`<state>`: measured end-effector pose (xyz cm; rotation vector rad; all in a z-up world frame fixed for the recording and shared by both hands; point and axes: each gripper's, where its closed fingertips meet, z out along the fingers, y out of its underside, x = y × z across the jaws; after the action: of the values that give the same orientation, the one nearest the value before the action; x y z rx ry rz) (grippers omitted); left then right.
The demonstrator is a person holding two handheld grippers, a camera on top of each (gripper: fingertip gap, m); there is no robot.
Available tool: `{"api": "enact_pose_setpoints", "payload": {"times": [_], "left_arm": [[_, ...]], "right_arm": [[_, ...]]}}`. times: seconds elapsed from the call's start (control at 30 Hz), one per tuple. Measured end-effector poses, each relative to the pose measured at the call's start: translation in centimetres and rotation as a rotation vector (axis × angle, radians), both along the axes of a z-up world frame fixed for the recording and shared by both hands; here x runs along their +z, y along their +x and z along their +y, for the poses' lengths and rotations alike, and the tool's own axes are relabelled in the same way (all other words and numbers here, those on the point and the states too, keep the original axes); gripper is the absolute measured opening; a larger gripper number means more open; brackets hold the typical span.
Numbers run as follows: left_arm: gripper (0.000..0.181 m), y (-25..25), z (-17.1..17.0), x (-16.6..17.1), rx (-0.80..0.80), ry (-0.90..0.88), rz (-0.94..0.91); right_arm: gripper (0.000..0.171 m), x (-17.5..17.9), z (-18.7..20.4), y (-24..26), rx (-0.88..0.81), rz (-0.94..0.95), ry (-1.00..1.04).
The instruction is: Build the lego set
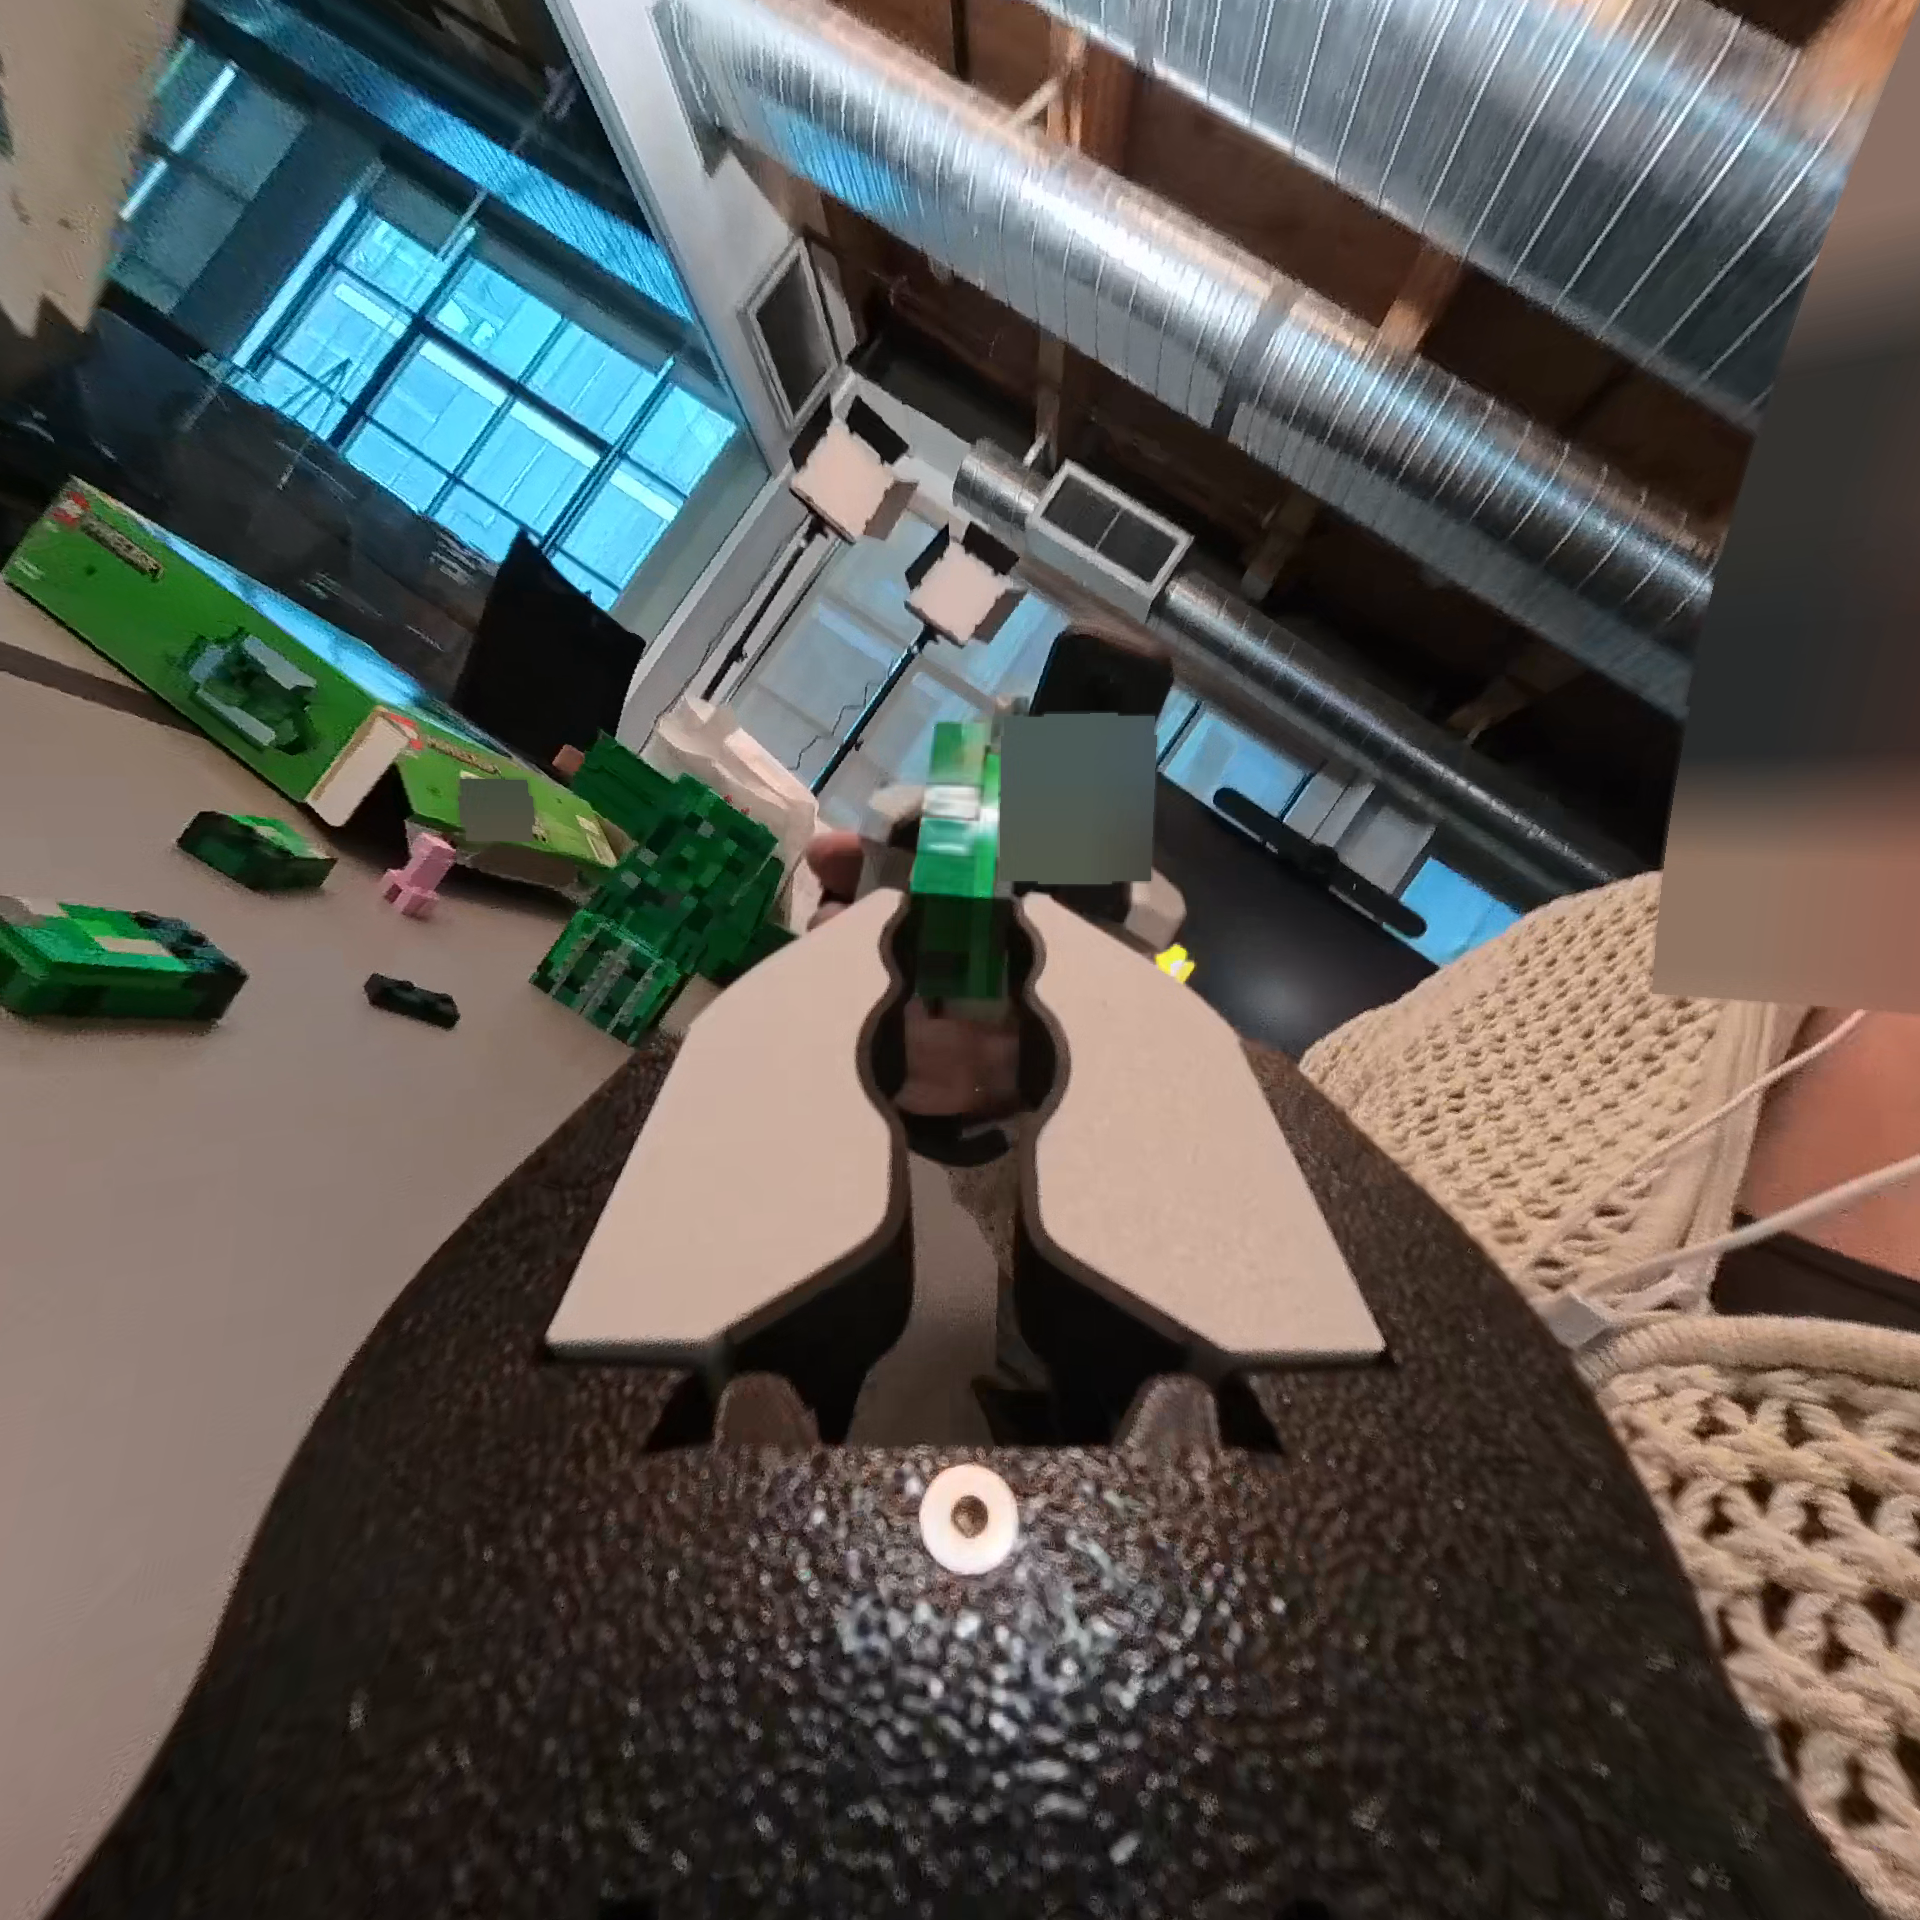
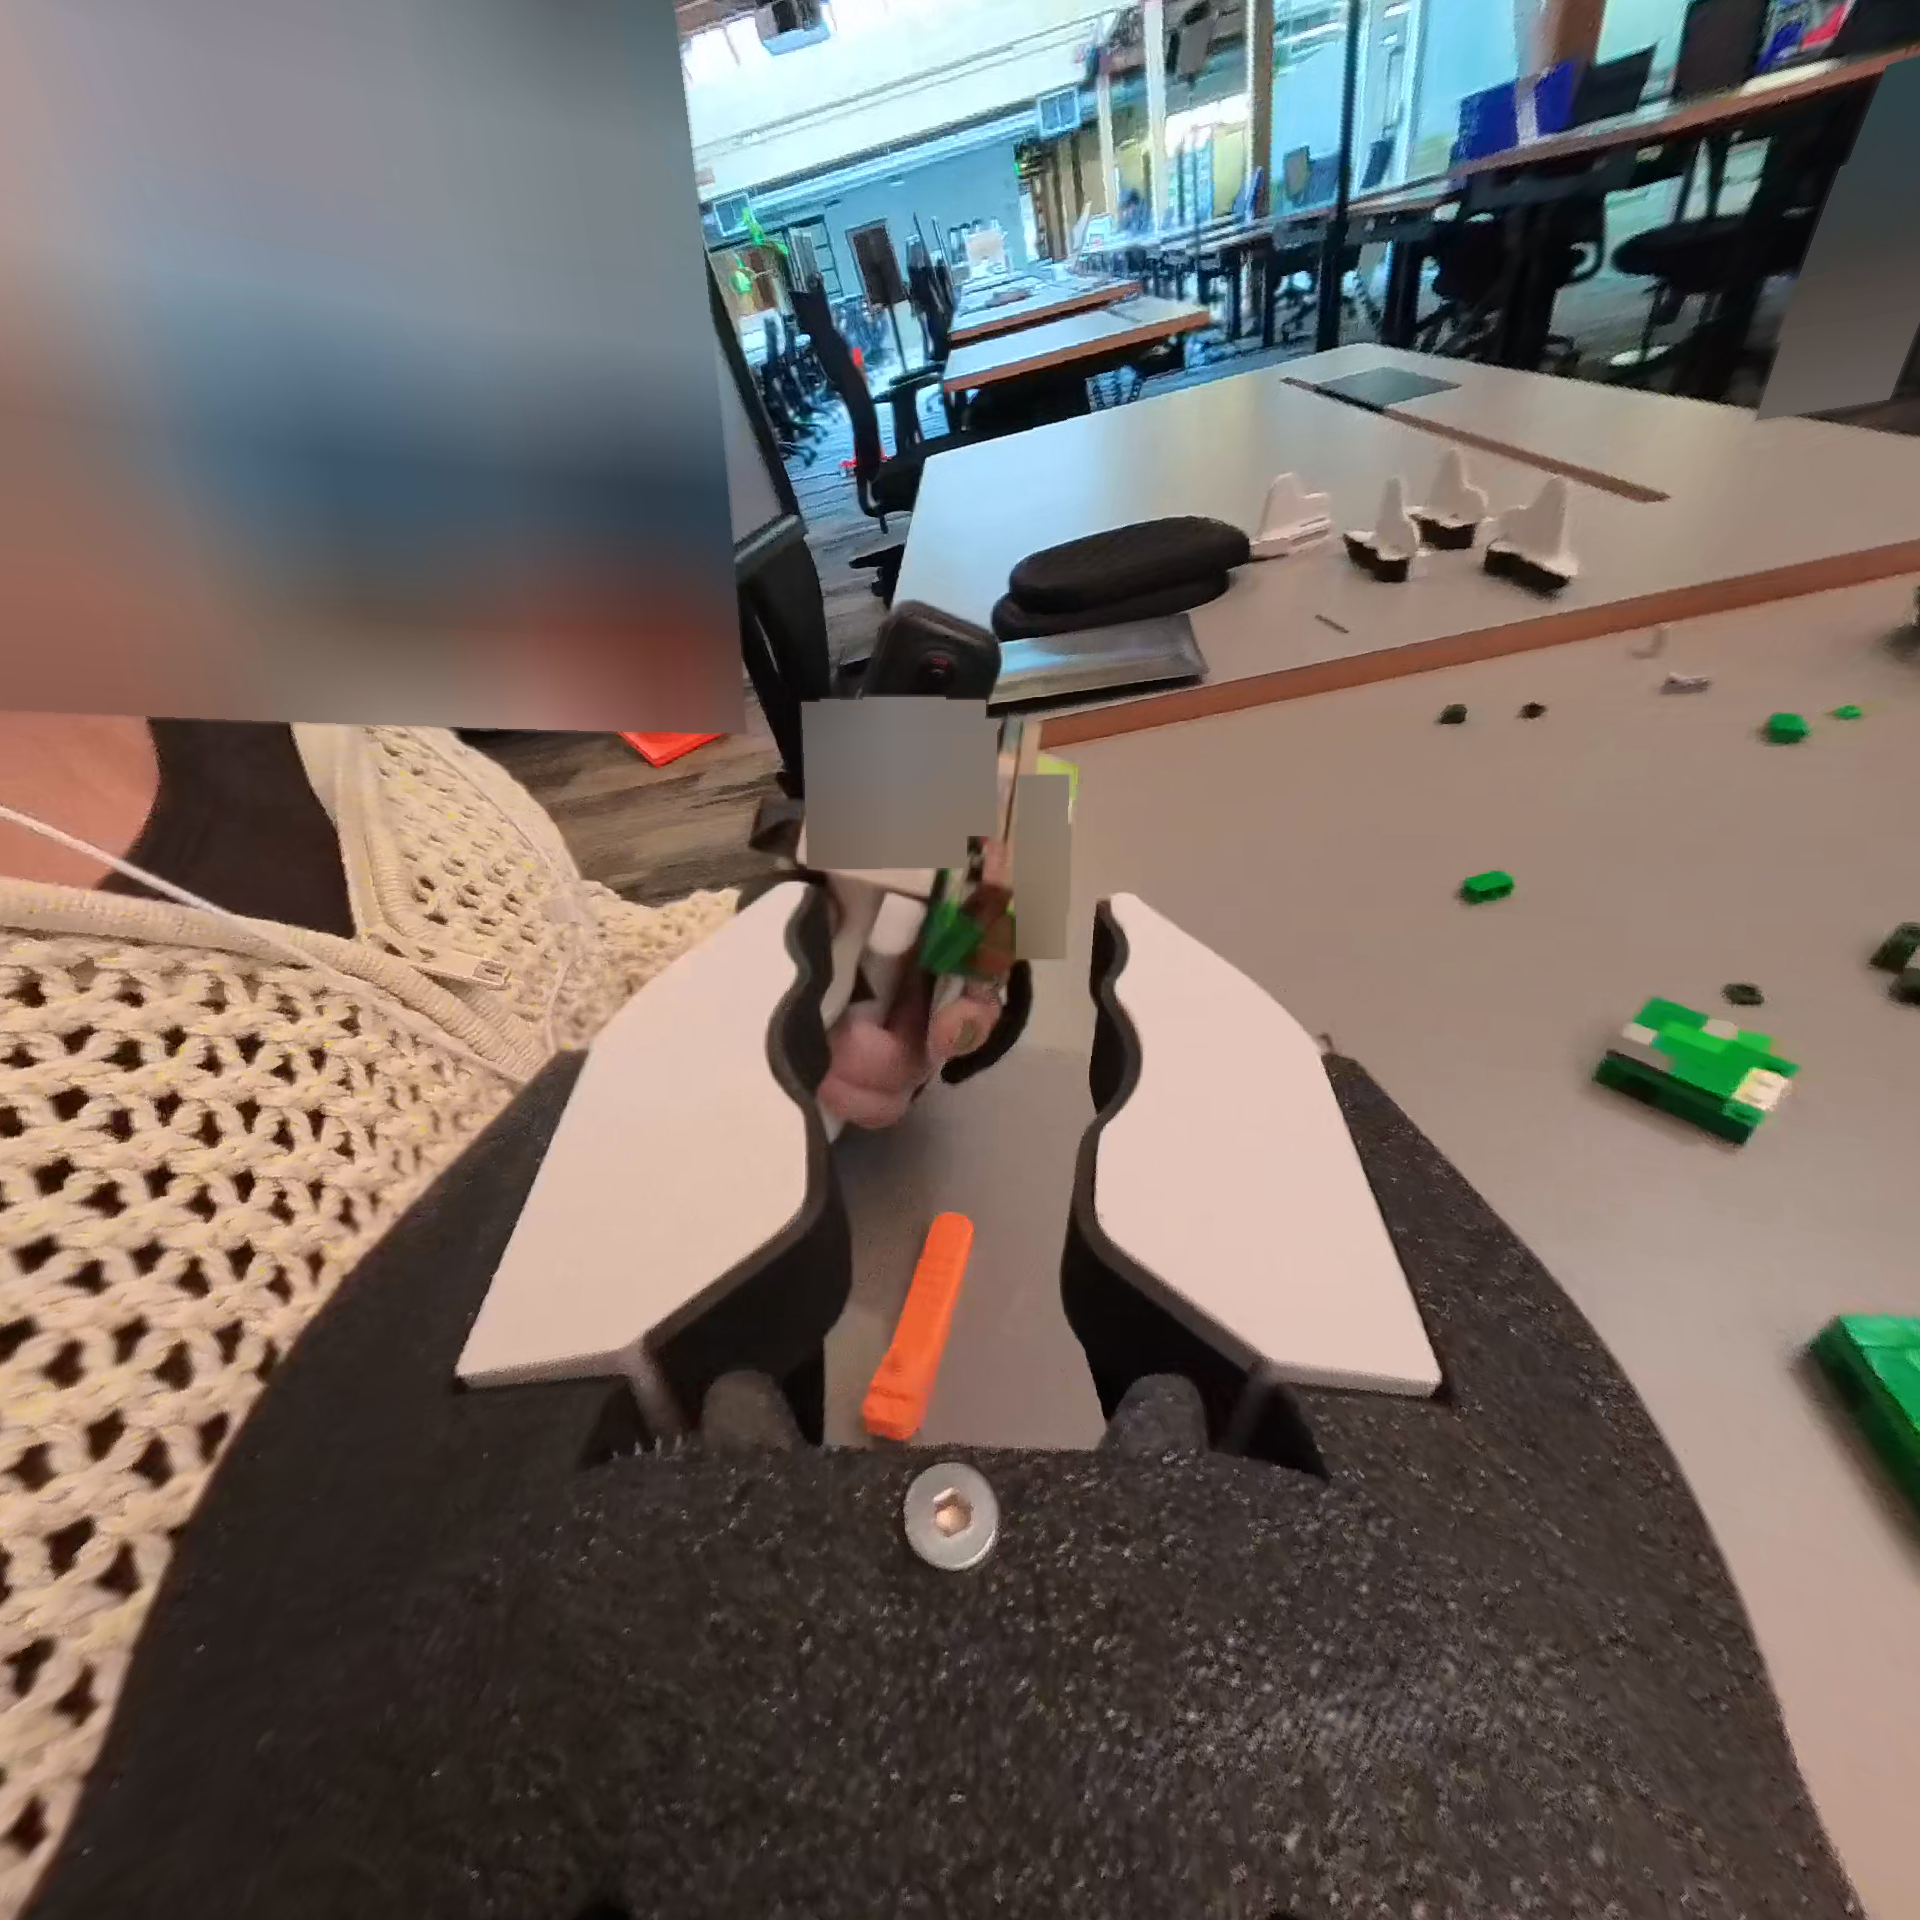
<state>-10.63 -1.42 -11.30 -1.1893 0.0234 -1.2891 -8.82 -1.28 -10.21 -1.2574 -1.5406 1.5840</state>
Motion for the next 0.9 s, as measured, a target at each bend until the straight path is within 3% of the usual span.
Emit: {"api": "enact_pose_setpoints", "payload": {"times": [0.33, 0.6, 0.7, 0.77, 0.8, 0.9], "left_arm": [[0.016, 0.1, -0.1, -0.2, 0.011, 0.006, 0.033], [0.016, 0.4, -0.2, -0.3, 0.047, 0.038, 0.198], [0.016, 0.5, 0.0, -1.0, 0.049, 0.011, 0.302], [0.016, 0.9, 0.0, -1.2, 0.027, -0.006, 0.330], [0.016, 1.1, 0.1, -1.4, 0.021, -0.017, 0.339], [0.022, 0.8, 0.6, -1.8, 0.050, -0.046, 0.337]], "right_arm": [[0.018, -0.1, 0.6, -0.7, -0.026, -0.030, -0.115], [0.018, -0.4, 0.5, -0.3, -0.007, 0.014, 0.054], [0.039, -1.0, 0.3, -0.1, 0.037, -0.045, 0.067], [0.033, -1.5, 0.3, -0.2, 0.047, -0.082, 0.057], [0.019, -1.7, 0.4, -0.3, 0.043, -0.097, 0.051], [0.019, -2.3, 1.0, -0.5, 0.033, -0.145, -0.065]]}}
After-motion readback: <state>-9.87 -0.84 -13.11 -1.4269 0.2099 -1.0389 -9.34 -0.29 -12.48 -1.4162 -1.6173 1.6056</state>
